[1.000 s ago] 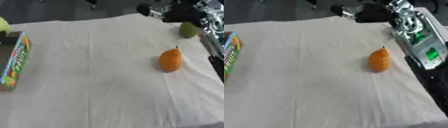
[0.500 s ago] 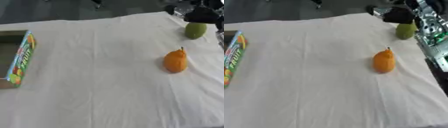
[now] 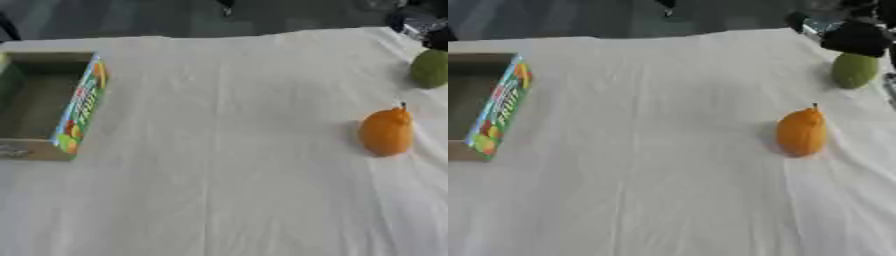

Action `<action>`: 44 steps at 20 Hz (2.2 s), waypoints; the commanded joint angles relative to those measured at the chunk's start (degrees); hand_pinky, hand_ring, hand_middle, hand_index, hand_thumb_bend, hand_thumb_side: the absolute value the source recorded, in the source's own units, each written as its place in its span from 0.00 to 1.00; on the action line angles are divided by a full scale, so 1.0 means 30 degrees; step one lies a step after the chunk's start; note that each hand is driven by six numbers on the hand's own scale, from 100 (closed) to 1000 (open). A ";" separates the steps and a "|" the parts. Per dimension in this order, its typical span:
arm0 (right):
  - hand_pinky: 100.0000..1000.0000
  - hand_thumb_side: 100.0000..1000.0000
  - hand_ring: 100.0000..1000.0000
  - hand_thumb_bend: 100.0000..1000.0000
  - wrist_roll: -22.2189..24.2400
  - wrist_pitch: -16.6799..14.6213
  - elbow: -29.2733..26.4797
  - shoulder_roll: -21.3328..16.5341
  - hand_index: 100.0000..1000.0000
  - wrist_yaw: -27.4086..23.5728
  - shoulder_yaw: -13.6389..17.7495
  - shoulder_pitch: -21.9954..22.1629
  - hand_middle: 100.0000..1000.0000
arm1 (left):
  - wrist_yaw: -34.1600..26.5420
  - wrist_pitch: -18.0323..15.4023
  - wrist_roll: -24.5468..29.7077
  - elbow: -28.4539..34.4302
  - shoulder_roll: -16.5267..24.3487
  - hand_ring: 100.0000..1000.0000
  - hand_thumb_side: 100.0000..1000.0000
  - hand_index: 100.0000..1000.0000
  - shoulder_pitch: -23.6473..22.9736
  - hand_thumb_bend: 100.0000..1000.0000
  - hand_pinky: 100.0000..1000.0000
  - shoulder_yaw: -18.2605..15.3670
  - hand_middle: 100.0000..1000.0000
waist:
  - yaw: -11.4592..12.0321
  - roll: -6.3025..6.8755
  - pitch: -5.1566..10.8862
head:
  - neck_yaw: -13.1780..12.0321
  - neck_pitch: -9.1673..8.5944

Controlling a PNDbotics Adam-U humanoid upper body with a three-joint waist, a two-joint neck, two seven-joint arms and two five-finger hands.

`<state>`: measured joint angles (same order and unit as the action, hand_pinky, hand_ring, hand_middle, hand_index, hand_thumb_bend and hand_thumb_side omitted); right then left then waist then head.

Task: Pick up the objects with one hand, pass them to the other hand, and then place them into the box on the other side of the table.

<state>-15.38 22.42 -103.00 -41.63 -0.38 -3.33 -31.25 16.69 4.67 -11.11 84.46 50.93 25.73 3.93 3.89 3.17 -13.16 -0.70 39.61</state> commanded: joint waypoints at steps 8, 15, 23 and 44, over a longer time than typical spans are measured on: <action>0.73 0.20 0.70 0.63 -0.0379 -0.0045 0.0000 -0.0740 0.84 -0.0346 0.0360 -0.0252 0.70 | -0.0016 -0.0347 0.1071 -0.0122 0.1087 0.34 0.04 0.35 0.0424 0.43 0.31 -0.0484 0.30 | 0.0001 0.0043 0.0264 | -0.1444 -0.0255; 0.73 0.20 0.70 0.64 -0.0382 -0.0040 0.0067 -0.0674 0.84 -0.0464 0.0317 -0.0218 0.70 | 0.0495 -0.0545 0.2967 -0.0809 0.0973 0.35 0.06 0.37 0.1238 0.43 0.33 -0.0137 0.32 | -0.0029 0.0054 0.0272 | -0.1657 -0.0268; 0.73 0.19 0.70 0.64 -0.0355 -0.0060 0.0146 -0.0573 0.84 -0.0580 0.0265 -0.0173 0.70 | 0.2120 -0.0792 0.6192 -0.2499 0.0412 0.40 0.07 0.42 0.2977 0.41 0.38 0.0718 0.38 | -0.0102 0.0060 0.0282 | -0.1695 -0.0226; 0.73 0.19 0.70 0.64 -0.0396 -0.0106 0.0237 -0.0477 0.83 -0.0619 0.0219 -0.0527 0.69 | 0.1265 0.1838 0.4726 -0.0732 -0.0182 0.70 0.41 0.73 0.3080 0.76 0.64 -0.0670 0.64 | -0.0050 0.0024 0.0372 | 0.0549 0.0028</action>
<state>-16.57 22.19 -101.96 -41.62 -2.34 -3.24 -31.79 23.02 9.49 5.07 79.83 48.76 34.48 3.50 3.62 3.35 -13.14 0.17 39.69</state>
